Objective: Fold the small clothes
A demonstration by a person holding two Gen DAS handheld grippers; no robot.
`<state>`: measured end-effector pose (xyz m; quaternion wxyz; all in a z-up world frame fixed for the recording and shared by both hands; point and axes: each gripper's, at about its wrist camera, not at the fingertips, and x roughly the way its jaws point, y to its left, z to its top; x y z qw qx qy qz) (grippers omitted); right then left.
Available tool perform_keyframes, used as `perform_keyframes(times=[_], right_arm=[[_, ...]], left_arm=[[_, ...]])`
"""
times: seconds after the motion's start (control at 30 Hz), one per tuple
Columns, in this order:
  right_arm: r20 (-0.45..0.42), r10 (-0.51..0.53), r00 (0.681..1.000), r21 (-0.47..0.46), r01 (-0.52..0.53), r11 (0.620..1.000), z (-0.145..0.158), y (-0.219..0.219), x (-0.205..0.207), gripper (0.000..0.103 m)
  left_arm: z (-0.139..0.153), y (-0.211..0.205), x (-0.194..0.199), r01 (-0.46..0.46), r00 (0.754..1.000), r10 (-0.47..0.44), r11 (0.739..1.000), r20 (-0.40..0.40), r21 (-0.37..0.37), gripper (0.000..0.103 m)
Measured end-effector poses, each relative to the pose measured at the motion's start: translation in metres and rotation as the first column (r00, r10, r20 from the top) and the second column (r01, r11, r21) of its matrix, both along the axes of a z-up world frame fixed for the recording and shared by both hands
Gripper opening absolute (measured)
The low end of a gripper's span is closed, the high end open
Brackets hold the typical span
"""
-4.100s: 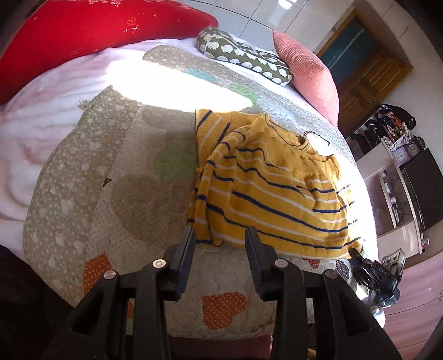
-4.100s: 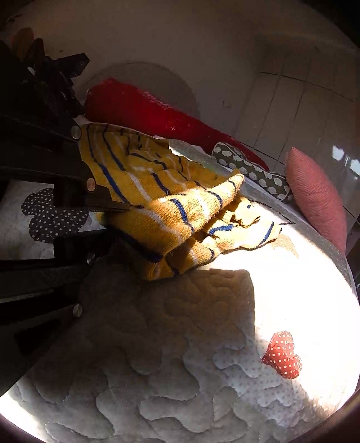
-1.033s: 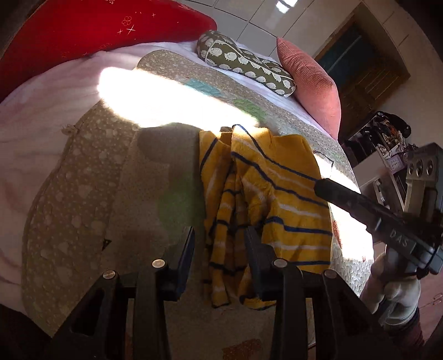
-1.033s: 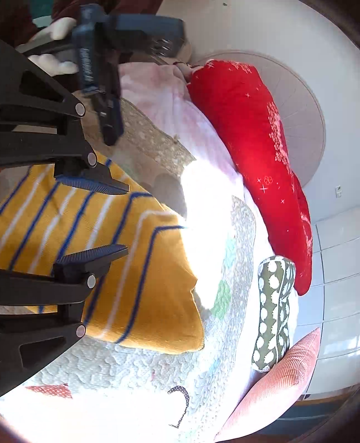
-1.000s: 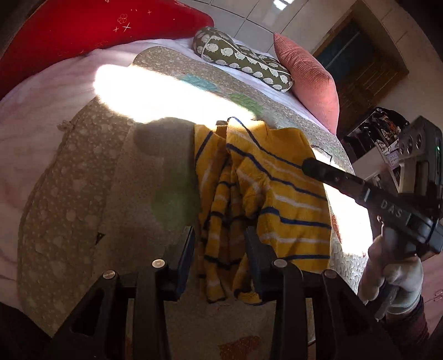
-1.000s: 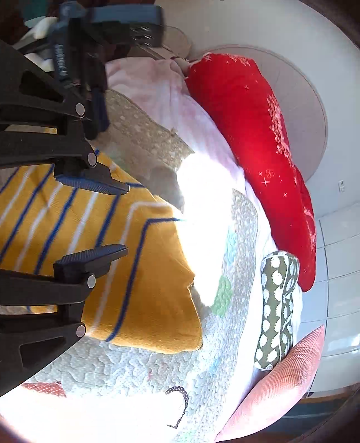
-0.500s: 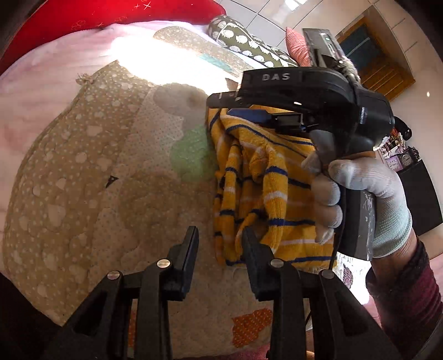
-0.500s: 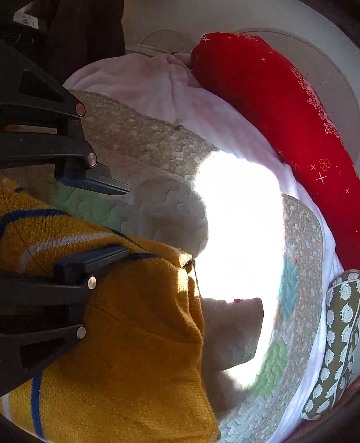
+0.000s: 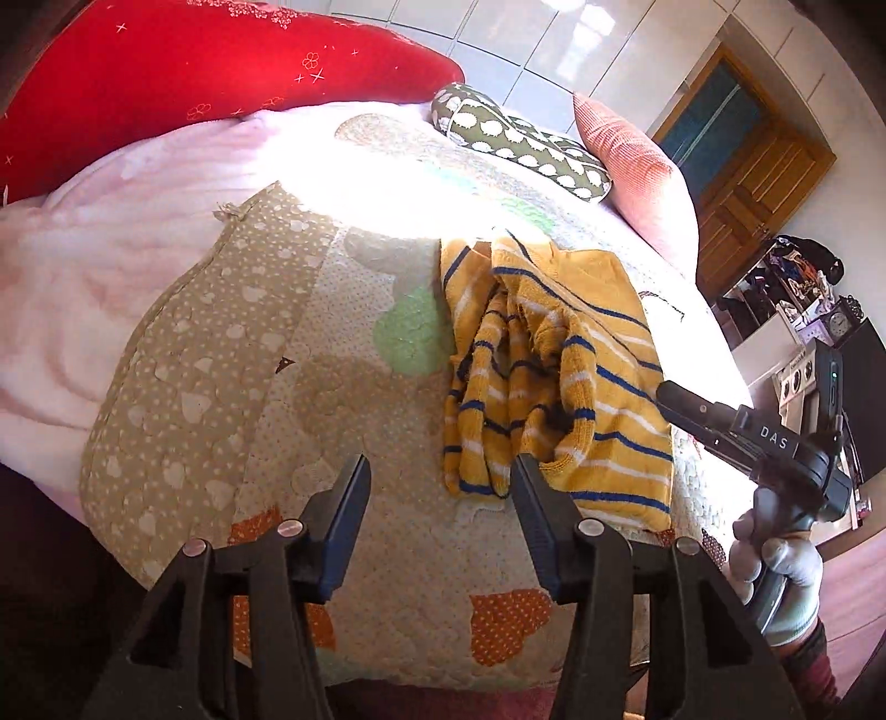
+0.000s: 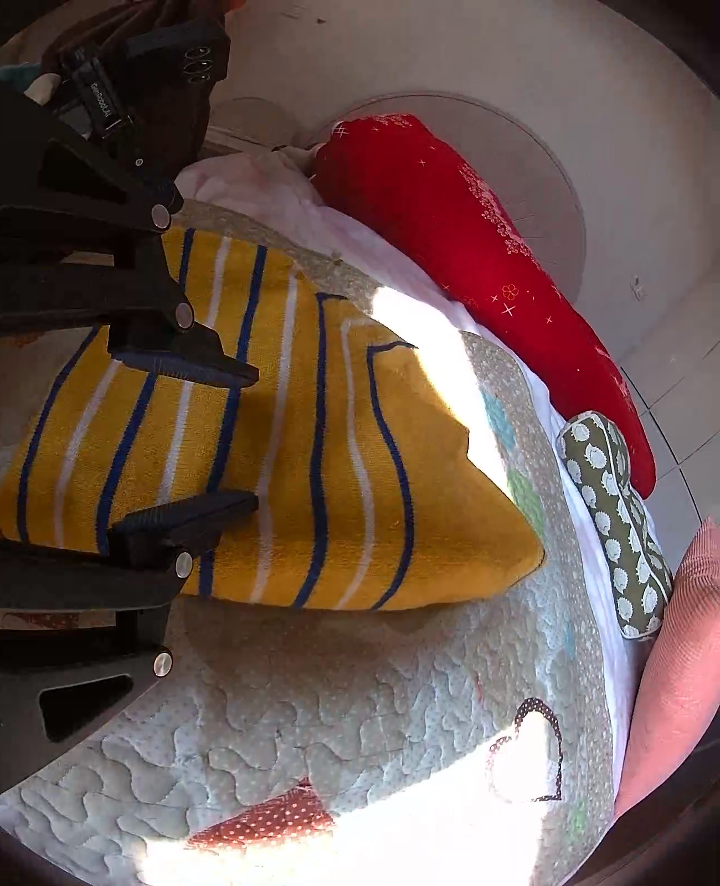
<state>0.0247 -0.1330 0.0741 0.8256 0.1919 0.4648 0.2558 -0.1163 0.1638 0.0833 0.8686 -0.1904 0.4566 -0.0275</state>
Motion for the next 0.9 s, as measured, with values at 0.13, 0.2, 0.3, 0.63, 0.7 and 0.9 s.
perform_keyframes(times=[0.13, 0.2, 0.3, 0.63, 0.7, 0.9], right_arm=[[0.027, -0.073, 0.997, 0.016, 0.072, 0.997, 0.001, -0.021, -0.031, 0.043], [0.044, -0.086, 0.995, 0.018, 0.085, 0.996, 0.003, -0.026, -0.046, 0.043], [0.094, -0.103, 0.99, -0.017, 0.105, 0.994, 0.013, -0.03, -0.071, 0.045], [0.175, -0.153, 0.973, -0.111, 0.174, 0.979, 0.022, -0.047, -0.122, 0.053], [0.182, -0.161, 0.97, -0.126, 0.186, 0.974, 0.021, -0.05, -0.127, 0.055], [0.17, -0.174, 0.97, -0.131, 0.197, 0.972, 0.014, -0.055, -0.135, 0.055]], left_arm=[[0.017, -0.017, -0.013, -0.018, 0.999, 0.013, 0.994, 0.051, 0.106, 0.058], [0.028, -0.027, -0.021, -0.042, 0.995, 0.025, 0.984, 0.099, 0.176, 0.061], [0.047, -0.043, -0.034, -0.12, 0.976, 0.058, 0.947, 0.209, 0.299, 0.08], [0.087, -0.1, -0.063, -0.327, 0.891, 0.065, 0.777, 0.449, 0.538, 0.103], [0.088, -0.107, -0.062, -0.311, 0.896, 0.051, 0.781, 0.441, 0.541, 0.103], [0.084, -0.123, -0.063, -0.237, 0.922, 0.023, 0.824, 0.387, 0.515, 0.103]])
